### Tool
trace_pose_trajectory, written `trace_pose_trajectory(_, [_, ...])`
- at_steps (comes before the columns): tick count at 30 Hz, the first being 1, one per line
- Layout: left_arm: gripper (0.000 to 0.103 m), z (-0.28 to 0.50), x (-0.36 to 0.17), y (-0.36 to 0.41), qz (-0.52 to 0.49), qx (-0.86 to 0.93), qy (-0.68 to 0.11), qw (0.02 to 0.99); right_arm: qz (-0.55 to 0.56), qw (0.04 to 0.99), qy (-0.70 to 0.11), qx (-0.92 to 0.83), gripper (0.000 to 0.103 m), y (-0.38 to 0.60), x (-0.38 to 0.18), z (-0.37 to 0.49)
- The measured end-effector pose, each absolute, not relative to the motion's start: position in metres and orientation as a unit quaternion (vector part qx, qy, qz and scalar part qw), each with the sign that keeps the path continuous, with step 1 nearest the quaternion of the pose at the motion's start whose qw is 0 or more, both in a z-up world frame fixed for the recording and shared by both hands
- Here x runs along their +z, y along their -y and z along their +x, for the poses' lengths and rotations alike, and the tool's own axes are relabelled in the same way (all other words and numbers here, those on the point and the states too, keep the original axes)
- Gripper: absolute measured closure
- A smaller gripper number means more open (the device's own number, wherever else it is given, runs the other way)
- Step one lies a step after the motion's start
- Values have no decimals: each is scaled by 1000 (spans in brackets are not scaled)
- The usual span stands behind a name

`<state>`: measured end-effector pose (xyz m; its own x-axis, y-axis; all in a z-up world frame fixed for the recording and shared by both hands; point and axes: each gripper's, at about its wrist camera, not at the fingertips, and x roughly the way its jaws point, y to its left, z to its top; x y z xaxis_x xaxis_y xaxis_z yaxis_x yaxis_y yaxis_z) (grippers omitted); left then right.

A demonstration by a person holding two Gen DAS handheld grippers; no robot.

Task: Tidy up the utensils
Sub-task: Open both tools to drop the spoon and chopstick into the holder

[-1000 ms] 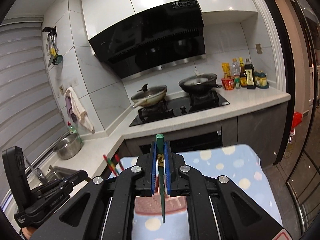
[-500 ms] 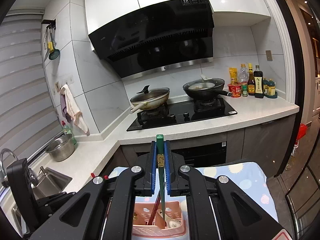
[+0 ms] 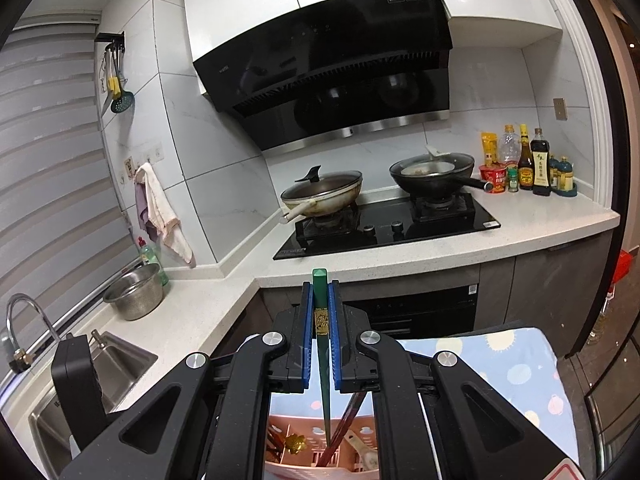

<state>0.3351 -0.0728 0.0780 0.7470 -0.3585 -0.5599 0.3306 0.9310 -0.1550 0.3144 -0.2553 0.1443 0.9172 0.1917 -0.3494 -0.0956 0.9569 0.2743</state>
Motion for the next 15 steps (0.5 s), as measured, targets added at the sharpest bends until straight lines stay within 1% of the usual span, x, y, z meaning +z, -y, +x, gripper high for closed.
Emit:
trace_pose_trajectory(6, [101, 337, 71, 72, -29, -176, -314, 932, 122, 966, -214, 76, 96, 246, 126, 324])
trace_pose_trajectory(8, [99, 337, 70, 71, -34, -176, -317, 931, 121, 966, -218, 73, 93, 244, 122, 325])
trace_pose_trajectory(9, [97, 338, 70, 70, -36, -175, -318, 931, 120, 965, -220, 72, 91, 243, 121, 326])
trace_pose_trajectory(11, [82, 338, 70, 68, -40, -171, -318, 932, 118, 965, -223, 71, 91, 242, 118, 326])
trace_pose_trajectory(13, [80, 336, 71, 66, -40, -170, -314, 933, 117, 965, -225, 69, 90, 242, 116, 325])
trace_pose_trajectory(15, [80, 335, 72, 65, -40, -170, -312, 934, 119, 964, -228, 69, 89, 241, 114, 324])
